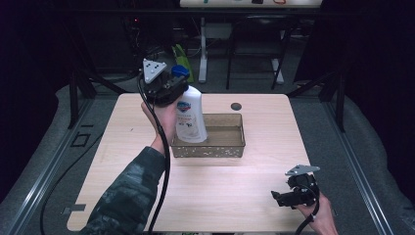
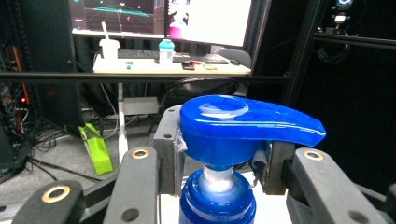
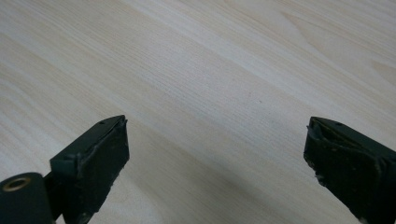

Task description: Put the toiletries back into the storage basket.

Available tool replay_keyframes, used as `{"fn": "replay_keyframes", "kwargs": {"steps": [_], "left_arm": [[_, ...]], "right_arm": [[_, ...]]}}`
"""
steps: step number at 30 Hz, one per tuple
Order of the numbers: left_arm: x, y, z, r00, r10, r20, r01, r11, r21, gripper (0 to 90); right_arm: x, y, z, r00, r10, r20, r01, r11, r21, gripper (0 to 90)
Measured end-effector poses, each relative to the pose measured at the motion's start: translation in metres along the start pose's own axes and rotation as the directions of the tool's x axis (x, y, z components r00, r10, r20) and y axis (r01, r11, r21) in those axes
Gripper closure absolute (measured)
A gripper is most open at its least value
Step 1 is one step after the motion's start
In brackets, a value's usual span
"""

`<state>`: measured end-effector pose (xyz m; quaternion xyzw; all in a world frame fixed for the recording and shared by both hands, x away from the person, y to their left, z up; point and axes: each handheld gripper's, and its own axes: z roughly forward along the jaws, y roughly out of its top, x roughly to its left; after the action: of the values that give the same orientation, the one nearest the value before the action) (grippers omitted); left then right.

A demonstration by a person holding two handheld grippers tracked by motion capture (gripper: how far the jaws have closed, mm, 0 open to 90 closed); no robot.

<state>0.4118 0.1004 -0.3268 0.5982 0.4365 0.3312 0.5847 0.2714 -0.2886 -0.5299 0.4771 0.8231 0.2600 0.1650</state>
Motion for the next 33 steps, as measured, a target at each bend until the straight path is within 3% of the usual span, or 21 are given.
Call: {"fn": "replay_keyframes", "kwargs": {"steps": [17,33], "left_arm": [[0.007,-0.021,0.008,0.9992,-0.003,-0.039,0.004,0.9998,0.019,59.5],[0.011,-0.035,0.008,0.9988,-0.009,-0.049,0.011,0.9993,0.036,59.5]], "right_arm": [[0.001,0.0,0.0,0.9999,-0.013,-0.003,0.013,1.0,-0.002,6.5],[0.002,0.001,-0.002,0.9999,-0.011,-0.004,0.011,1.0,-0.009,6.5]]}}
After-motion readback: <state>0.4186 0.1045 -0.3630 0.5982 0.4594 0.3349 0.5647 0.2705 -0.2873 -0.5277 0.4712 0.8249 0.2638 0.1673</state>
